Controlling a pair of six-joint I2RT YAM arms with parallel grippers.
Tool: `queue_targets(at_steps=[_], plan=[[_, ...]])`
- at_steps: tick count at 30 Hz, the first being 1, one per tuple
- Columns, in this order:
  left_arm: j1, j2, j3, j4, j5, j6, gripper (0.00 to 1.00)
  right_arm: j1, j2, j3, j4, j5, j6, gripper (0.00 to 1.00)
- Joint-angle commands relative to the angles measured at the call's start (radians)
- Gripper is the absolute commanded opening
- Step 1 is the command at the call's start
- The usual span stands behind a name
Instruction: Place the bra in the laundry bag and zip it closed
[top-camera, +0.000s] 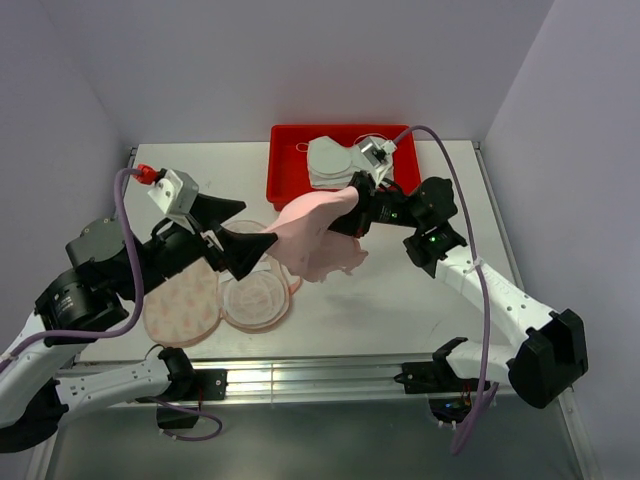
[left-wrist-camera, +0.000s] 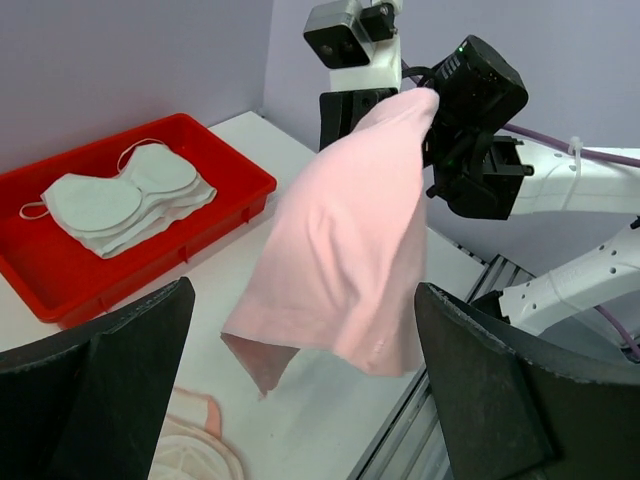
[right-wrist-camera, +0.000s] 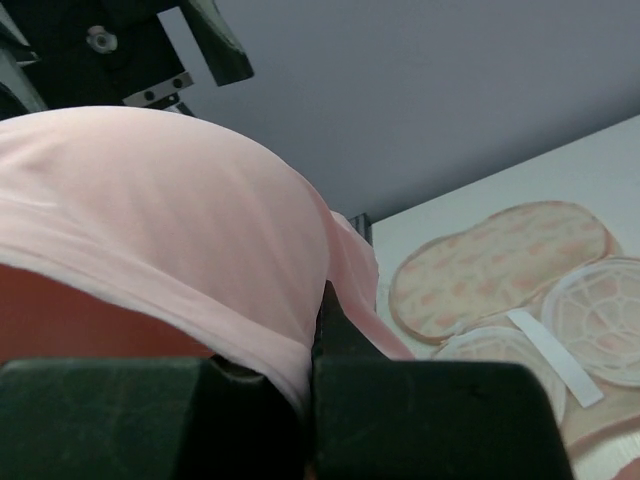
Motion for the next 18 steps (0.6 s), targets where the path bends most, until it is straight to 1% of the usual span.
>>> queue_targets(at_steps=[1, 4, 7, 12, 14, 15, 16, 18], plan=[[-0.005, 0.004, -0.027, 0.073, 0.049, 0.052, 0.99, -0.002, 0.013, -0.001, 0.132, -0.065, 0.101, 0.0], [-0.005, 0.004, -0.056, 0.122, 0.084, 0.072, 0.99, -0.002, 0.022, -0.009, 0.161, -0.07, 0.127, 0.0], [-0.005, 0.025, -0.058, 0.124, 0.069, 0.081, 0.99, -0.001, 0.025, -0.015, 0.189, -0.082, 0.15, 0.0], [-0.005, 0.05, -0.065, 0.148, 0.085, 0.084, 0.95, 0.002, 0.026, -0.016, 0.14, -0.059, 0.113, 0.0], [-0.005, 0.053, -0.07, 0.156, 0.083, 0.086, 0.89, 0.002, 0.034, -0.022, 0.13, -0.053, 0.115, 0.0], [-0.005, 0.054, -0.07, 0.157, 0.078, 0.086, 0.81, 0.002, 0.037, -0.025, 0.144, -0.056, 0.122, 0.0], [-0.005, 0.056, -0.07, 0.156, 0.072, 0.089, 0.76, 0.004, 0.04, -0.035, 0.179, -0.057, 0.148, 0.0], [-0.005, 0.071, -0.055, 0.137, 0.047, 0.097, 0.67, 0.005, 0.042, -0.038, 0.193, -0.061, 0.159, 0.0]])
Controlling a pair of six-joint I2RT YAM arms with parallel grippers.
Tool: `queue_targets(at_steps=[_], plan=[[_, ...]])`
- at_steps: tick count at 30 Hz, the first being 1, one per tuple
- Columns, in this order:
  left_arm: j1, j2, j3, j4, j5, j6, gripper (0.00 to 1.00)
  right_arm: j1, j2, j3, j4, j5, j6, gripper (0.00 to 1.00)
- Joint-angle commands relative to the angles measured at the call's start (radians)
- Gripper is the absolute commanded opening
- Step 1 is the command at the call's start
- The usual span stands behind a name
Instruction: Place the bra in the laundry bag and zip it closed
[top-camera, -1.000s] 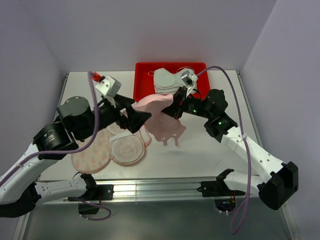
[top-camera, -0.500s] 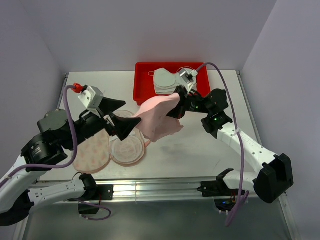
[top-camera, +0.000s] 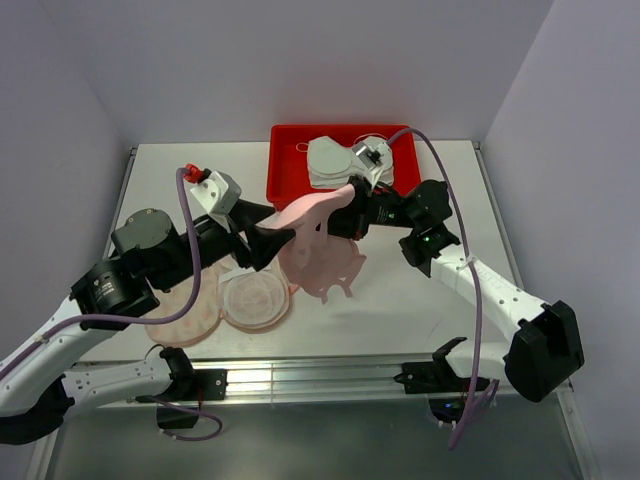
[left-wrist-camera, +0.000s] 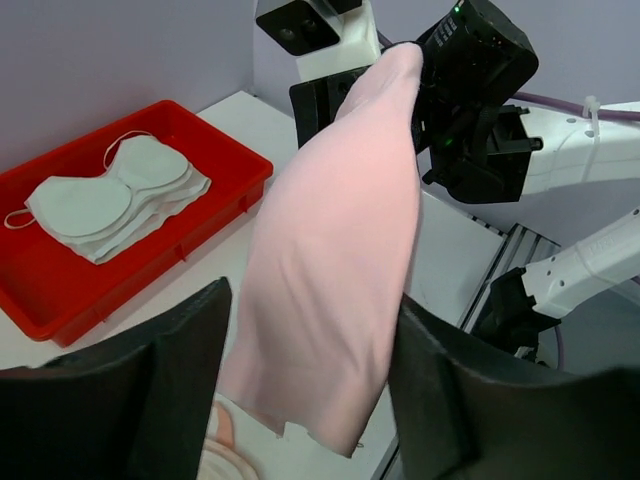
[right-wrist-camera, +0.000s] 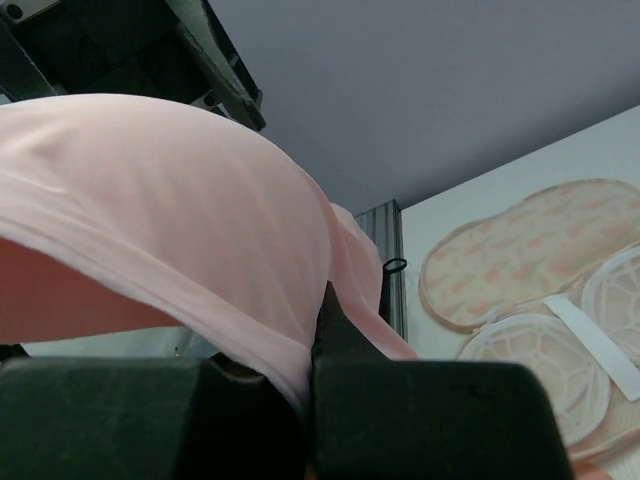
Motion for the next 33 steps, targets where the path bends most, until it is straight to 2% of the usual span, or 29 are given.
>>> queue_targets(at_steps=[1, 2, 4, 5, 7, 8, 9, 11, 12, 14, 15, 18, 19, 21, 26, 29, 33], plan=[[-0.005, 0.009, 0.022, 0.029, -0.024, 0.026, 0.64, 0.005, 0.005, -0.009, 0.059, -0.001, 0.023, 0.0], [-0.005, 0.013, 0.028, 0.026, -0.044, 0.029, 0.51, 0.006, 0.005, -0.006, 0.04, 0.002, 0.014, 0.0], [-0.005, 0.014, 0.031, 0.032, -0.064, 0.028, 0.33, 0.008, 0.005, -0.001, -0.012, 0.013, -0.02, 0.0], [-0.005, 0.011, 0.032, 0.038, -0.073, 0.022, 0.18, 0.008, 0.002, -0.003, -0.021, 0.014, -0.027, 0.01], [-0.005, 0.006, 0.034, 0.041, -0.111, 0.016, 0.03, 0.008, -0.012, -0.013, -0.047, 0.025, -0.055, 0.09], [-0.005, 0.005, 0.039, 0.035, -0.127, 0.01, 0.0, 0.008, -0.021, -0.012, -0.07, 0.033, -0.069, 0.16], [-0.005, 0.005, 0.04, 0.03, -0.153, 0.007, 0.0, 0.006, -0.04, -0.009, -0.104, 0.043, -0.122, 0.31], [-0.005, 0.006, 0.045, 0.018, -0.174, 0.0, 0.0, 0.005, -0.066, 0.036, -0.307, 0.129, -0.212, 0.48], [-0.005, 0.006, 0.045, 0.004, -0.185, -0.001, 0.0, 0.005, -0.095, 0.071, -0.433, 0.163, -0.307, 0.62], [-0.005, 0.009, 0.051, -0.005, -0.213, -0.003, 0.0, -0.001, -0.129, 0.088, -0.5, 0.237, -0.4, 0.76], [-0.005, 0.011, 0.052, -0.01, -0.219, -0.003, 0.0, -0.004, -0.161, 0.1, -0.524, 0.253, -0.423, 0.8], [-0.005, 0.011, 0.068, -0.02, -0.222, -0.006, 0.0, -0.03, -0.217, 0.147, -0.662, 0.344, -0.525, 0.86], [-0.005, 0.013, 0.072, -0.022, -0.228, -0.007, 0.0, -0.029, -0.23, 0.164, -0.766, 0.391, -0.553, 0.87], [-0.005, 0.014, 0.075, -0.027, -0.239, -0.006, 0.0, -0.03, -0.283, 0.175, -0.817, 0.453, -0.621, 0.91], [-0.005, 0.019, 0.074, -0.019, -0.215, 0.002, 0.0, -0.029, -0.357, 0.175, -0.794, 0.381, -0.681, 0.99], [-0.005, 0.023, 0.08, -0.023, -0.204, 0.003, 0.0, -0.024, -0.333, 0.226, -0.781, 0.312, -0.676, 1.0], [-0.005, 0.028, 0.08, -0.027, -0.181, 0.003, 0.0, 0.05, -0.23, 0.35, -0.82, 0.267, -0.699, 1.0]])
